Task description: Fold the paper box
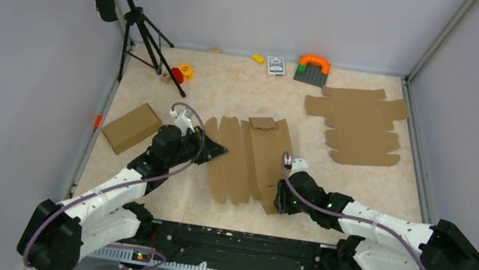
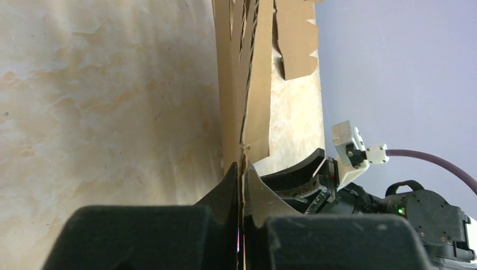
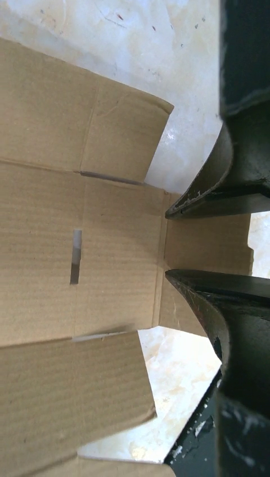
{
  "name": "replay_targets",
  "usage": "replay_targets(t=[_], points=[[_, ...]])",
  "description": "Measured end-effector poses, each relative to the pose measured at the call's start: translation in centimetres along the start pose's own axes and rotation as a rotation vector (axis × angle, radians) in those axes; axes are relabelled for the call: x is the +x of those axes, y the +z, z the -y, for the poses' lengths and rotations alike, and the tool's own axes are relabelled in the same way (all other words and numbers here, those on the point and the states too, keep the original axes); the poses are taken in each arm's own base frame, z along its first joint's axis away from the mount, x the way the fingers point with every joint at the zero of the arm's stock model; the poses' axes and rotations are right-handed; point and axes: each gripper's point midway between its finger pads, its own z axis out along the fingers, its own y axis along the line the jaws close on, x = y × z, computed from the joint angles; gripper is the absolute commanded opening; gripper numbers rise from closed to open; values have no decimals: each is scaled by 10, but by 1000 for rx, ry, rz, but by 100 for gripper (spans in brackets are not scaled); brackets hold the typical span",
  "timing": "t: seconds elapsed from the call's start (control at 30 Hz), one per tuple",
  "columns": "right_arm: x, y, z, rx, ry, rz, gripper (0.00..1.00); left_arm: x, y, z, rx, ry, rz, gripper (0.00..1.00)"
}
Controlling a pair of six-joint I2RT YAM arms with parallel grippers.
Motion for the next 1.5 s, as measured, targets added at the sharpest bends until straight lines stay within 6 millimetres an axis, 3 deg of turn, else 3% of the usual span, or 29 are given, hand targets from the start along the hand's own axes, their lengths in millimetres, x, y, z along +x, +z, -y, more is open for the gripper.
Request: replay_targets(t=[0.2,0.3,0.67,0.97,1.07,1.13,1.33,1.5], points=[[-4,-5,-7,-40,1,15,37,5,4,-7,-22,8,-24,0],[-5,-6,-8,-43,-2,17,32,3,3,-6,-26,47,-30,0],[1,-10,-19,-108,43,-2,26,-15,-10,27,57,291,-2,0],[14,6,-15,-66,70,-64,8,-1,-13,41,142,440,-46,0],[9,13,-21,-63,85,-68,5,2,-17,48,180,494,-29,0],[6,17,-24,-64,96,-65,5,2,-21,52,199,523,-13,4],[0,22,-23,-29,87,-67,0,4,-25,56,232,573,-5,31],[-9,26,-15,35,41,-57,0,6,-25,52,220,588,-16,47]])
